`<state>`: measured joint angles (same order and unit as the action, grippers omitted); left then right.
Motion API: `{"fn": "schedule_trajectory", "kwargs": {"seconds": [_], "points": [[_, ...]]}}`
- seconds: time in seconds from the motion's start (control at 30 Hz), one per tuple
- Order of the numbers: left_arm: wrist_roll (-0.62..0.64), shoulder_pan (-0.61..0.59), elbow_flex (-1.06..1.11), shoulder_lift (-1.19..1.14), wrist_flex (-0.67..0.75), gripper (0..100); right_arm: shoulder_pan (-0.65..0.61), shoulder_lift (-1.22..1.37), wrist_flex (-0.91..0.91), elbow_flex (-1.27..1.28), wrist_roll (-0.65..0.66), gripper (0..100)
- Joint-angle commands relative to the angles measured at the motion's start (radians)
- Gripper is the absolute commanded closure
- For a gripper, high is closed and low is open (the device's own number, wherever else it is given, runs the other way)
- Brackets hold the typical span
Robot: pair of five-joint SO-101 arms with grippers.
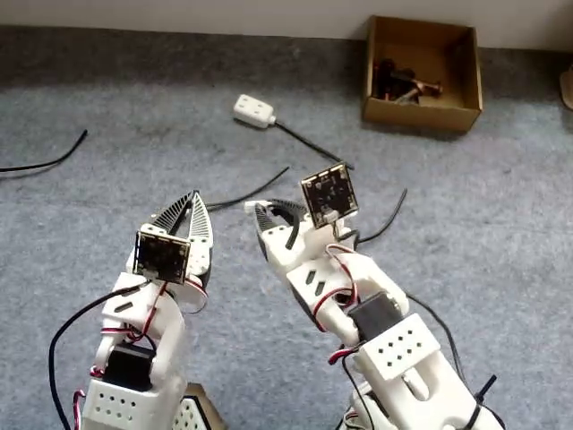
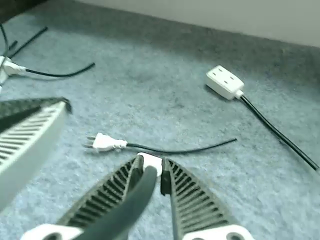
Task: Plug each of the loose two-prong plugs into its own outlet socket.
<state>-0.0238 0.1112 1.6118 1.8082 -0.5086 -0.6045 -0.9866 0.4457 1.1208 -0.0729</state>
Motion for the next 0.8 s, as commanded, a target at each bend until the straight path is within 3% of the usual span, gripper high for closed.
{"fn": "schedule_trajectory", "kwargs": {"seconds": [0.0, 0.37, 0.77], "points": [[0.009, -0.038, -0.030, 0.013, 0.020, 99, 0.071, -0.007, 0.071, -0.064, 0.017, 99.0], [0.009, -0.090, -0.028, 0.013, 0.020, 99, 0.252, 0.001, 0.358, -0.209, 0.143, 99.2], [0.009, -0.091, -0.028, 0.013, 0.018, 99, 0.331, 0.004, 0.430, -0.236, 0.097, 99.3]]}}
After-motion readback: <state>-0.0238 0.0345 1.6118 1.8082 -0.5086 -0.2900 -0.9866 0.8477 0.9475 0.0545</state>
